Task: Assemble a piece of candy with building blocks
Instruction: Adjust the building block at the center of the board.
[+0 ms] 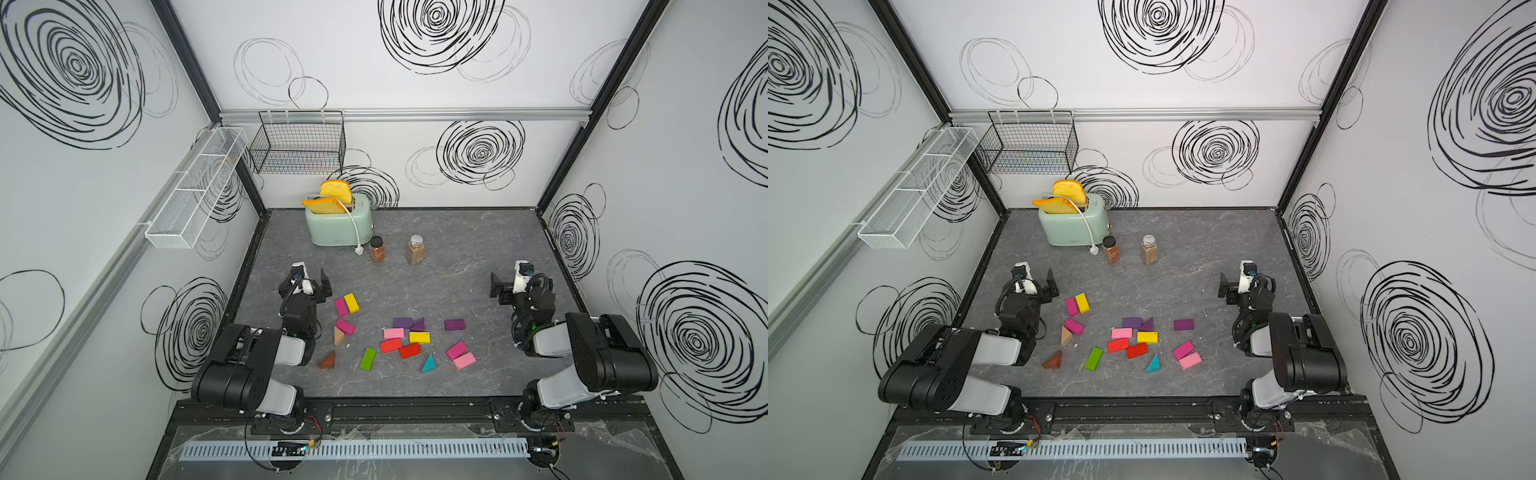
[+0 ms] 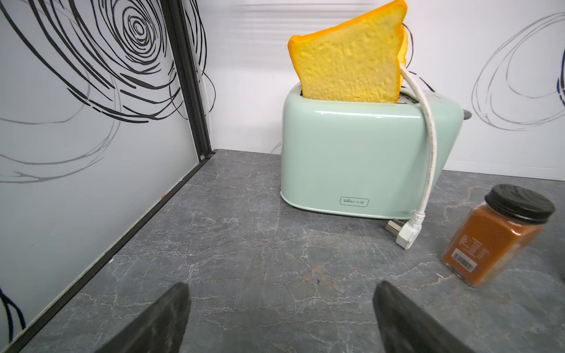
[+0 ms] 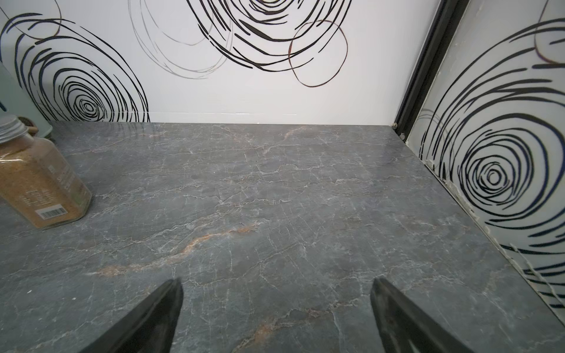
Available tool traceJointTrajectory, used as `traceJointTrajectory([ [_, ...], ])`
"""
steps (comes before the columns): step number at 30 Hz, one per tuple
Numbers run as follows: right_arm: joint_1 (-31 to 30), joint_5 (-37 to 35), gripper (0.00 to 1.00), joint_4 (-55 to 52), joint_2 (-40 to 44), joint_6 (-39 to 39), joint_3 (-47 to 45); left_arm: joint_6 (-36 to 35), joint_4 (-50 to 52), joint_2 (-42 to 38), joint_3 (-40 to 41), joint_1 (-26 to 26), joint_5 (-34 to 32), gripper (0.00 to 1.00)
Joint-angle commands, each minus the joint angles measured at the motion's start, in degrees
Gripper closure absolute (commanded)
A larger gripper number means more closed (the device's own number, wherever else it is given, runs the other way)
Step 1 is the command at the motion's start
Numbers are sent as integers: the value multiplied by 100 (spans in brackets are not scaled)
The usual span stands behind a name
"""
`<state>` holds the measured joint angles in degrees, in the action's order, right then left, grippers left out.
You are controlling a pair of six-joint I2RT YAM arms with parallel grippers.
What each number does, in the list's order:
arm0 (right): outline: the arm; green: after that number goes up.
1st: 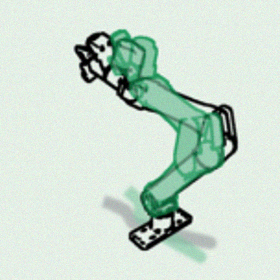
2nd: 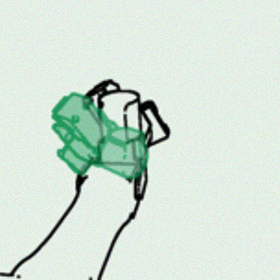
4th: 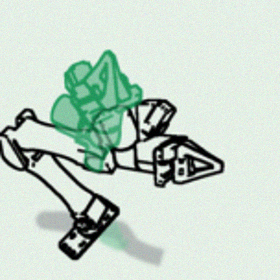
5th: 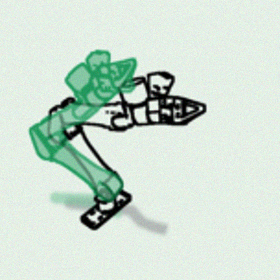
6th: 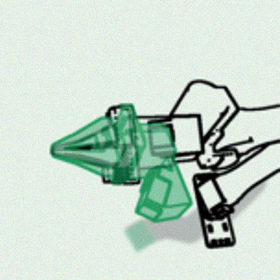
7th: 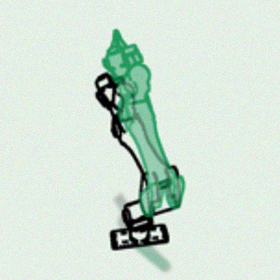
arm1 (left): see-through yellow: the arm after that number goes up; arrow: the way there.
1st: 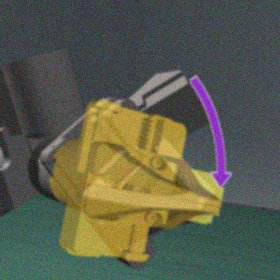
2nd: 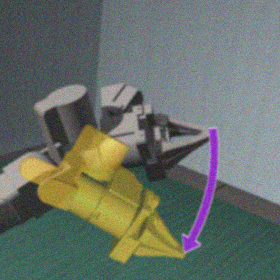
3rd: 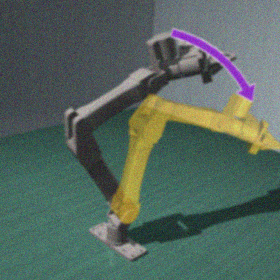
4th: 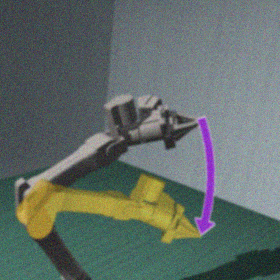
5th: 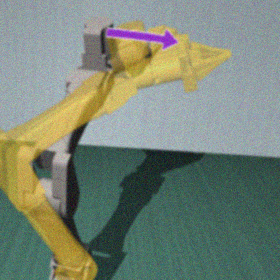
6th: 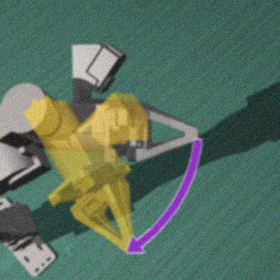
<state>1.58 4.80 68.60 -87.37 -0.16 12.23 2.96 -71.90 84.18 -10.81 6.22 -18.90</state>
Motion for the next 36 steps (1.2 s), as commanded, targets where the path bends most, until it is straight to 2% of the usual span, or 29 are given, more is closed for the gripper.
traceJointTrajectory([
  [1,-11,40,1,163,55,49,65,-68,-360,-42,-5,-33,35,2],
  [21,17,86,1,156,50,34,61,-68,-352,-36,-6,-33,35,2],
  [26,26,92,1,170,61,34,61,-36,-301,-100,-40,-119,246,2],
  [27,11,-43,1,195,70,22,54,-101,46,-253,-160,-51,197,2],
  [28,-32,-422,1,89,158,-78,77,-229,818,-498,-471,92,-69,2],
  [30,-4,-896,1,-452,580,-325,171,386,2833,-825,-1391,248,-1311,2],
  [31,40,-957,1,-1004,855,-446,297,799,3589,-947,-1728,195,-1631,2],
  [35,-279,-1262,1,-3183,1521,-542,1095,2017,5714,-1453,-2604,64,-1729,2],
  [36,-446,-1388,1,-3666,1630,-556,1308,2311,6204,-1534,-2798,49,-1544,2],
])
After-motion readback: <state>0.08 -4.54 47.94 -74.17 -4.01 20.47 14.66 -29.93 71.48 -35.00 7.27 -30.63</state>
